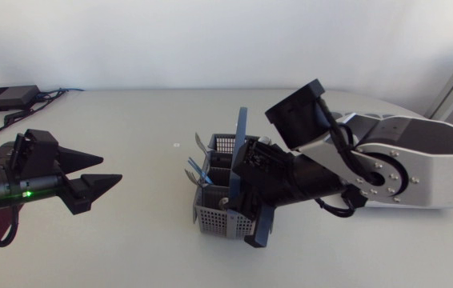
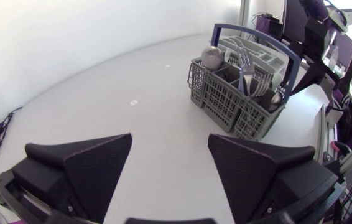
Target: Unload the cutlery basket into the drawer organizer.
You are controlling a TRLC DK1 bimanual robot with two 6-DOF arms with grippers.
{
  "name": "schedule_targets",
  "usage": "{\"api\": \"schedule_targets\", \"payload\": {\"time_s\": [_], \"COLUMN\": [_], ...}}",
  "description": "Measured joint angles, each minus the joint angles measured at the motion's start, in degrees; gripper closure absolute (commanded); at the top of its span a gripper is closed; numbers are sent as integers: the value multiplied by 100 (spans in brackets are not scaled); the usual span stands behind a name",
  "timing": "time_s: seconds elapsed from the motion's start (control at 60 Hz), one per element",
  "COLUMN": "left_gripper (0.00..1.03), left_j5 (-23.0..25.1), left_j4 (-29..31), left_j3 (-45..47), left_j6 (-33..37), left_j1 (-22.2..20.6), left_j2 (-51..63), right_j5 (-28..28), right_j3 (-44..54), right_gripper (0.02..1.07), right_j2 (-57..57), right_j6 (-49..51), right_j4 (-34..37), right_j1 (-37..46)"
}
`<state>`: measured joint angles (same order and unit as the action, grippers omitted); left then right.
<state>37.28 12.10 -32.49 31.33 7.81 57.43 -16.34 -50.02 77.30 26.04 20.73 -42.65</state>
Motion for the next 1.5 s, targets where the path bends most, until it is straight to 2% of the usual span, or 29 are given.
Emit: {"api": "schedule_targets", "payload": {"time_s": [0.033,0.067,0.1,0.117,0.417,0.55,0.75,0.867,0.95,0.967,1.017,1.15,1.317,1.5], "left_gripper": [17,17,17,17,17,17,17,17,17,17,17,17,17,17], "left_j5": [0,0,0,0,0,0,-2,-2,-2,-2,-7,-4,-22,-22], "left_j4": [-2,-2,-2,-2,-44,-46,-46,-46,-46,-46,-46,-48,-131,-343], "left_j3": [0,0,0,0,0,0,0,0,0,0,0,-2,-2,-76], "left_j6": [0,0,2,2,2,0,0,2,2,2,0,0,0,-7], "left_j1": [0,0,0,0,0,0,0,0,-2,-4,-46,-232,-337,-415], "left_j2": [0,0,0,0,0,-13,-81,-74,-37,-31,-2,2,68,420], "right_j5": [-17,-22,-24,-24,337,789,1025,1023,883,855,699,457,448,1373], "right_j3": [15,42,85,107,507,485,492,699,1001,1049,1255,1604,1788,1998], "right_gripper": [49,30,19,18,17,17,18,34,53,62,71,74,77,77], "right_j2": [-28,-72,-131,-155,-514,-647,-990,-1679,-2122,-2164,-2240,-2225,-1814,-1263], "right_j6": [61,109,122,122,-275,-492,-529,-522,-481,-481,-450,-369,-365,-289], "right_j4": [28,31,28,28,-216,-393,103,393,610,649,710,664,-155,-951], "right_j1": [13,35,55,72,74,-164,-188,-188,-188,-188,-188,-188,-188,-199]}}
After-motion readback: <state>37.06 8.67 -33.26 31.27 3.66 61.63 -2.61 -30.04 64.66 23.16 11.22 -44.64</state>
